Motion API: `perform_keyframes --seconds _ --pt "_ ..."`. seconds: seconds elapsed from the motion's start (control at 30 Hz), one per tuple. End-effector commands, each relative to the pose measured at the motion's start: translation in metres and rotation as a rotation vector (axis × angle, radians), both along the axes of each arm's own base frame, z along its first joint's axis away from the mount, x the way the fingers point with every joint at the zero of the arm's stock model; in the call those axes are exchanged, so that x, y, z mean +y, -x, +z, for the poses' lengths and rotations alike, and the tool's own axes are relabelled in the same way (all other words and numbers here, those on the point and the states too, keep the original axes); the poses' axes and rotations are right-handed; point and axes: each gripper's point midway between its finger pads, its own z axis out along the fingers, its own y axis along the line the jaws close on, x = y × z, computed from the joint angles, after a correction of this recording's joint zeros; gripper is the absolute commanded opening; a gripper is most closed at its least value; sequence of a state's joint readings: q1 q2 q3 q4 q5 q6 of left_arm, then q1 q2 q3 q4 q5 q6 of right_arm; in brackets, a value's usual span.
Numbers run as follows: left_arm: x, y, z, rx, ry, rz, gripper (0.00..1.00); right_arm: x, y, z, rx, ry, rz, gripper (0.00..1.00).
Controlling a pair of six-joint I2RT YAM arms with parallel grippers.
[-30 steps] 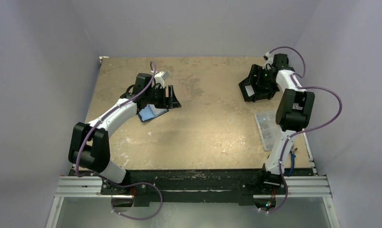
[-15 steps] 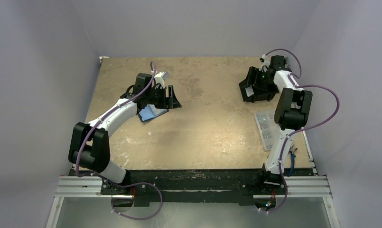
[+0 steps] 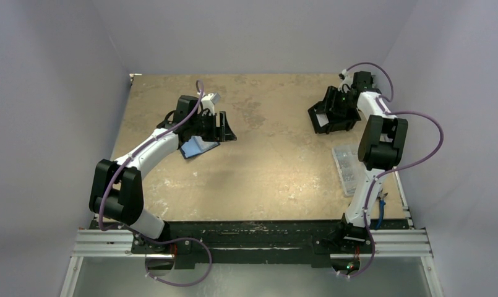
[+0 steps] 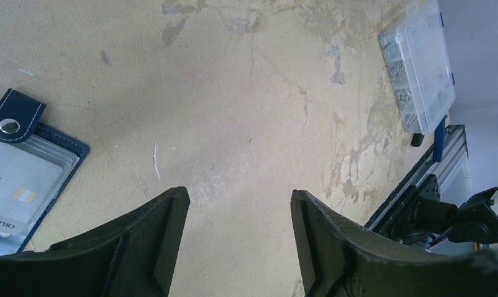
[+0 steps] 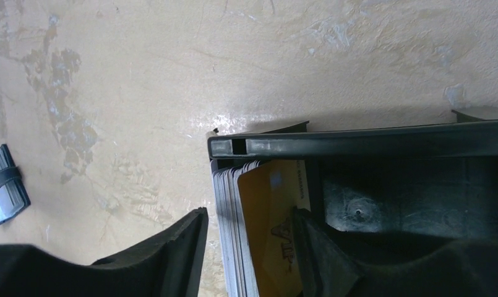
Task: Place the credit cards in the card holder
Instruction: Pick up the credit card from the storage box.
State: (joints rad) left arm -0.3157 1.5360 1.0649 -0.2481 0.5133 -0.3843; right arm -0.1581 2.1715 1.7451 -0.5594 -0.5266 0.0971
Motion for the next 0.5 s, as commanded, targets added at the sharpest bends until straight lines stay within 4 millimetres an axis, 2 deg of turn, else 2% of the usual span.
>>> perform_keyframes --seconds 0.0,0.2,0.47 --pt "-0.0061 -0.0012 0.0078 -0.024 0.035 -0.013 0.66 0.0072 -0.0015 0.0379 -0.081 -0.023 0.014 0.58" --pt "-0.0061 -0.0015 0.0079 -0.026 0.035 -0.013 0.66 0.0056 -0.0019 0.0345 -0.074 -0.019 0.007 0.49" --pt "-0.0066 -0.0008 0.0063 -0.02 0.035 -0.015 0.66 0.0041 -0.0044 0.0381 -0.08 -0.032 0.003 0.43"
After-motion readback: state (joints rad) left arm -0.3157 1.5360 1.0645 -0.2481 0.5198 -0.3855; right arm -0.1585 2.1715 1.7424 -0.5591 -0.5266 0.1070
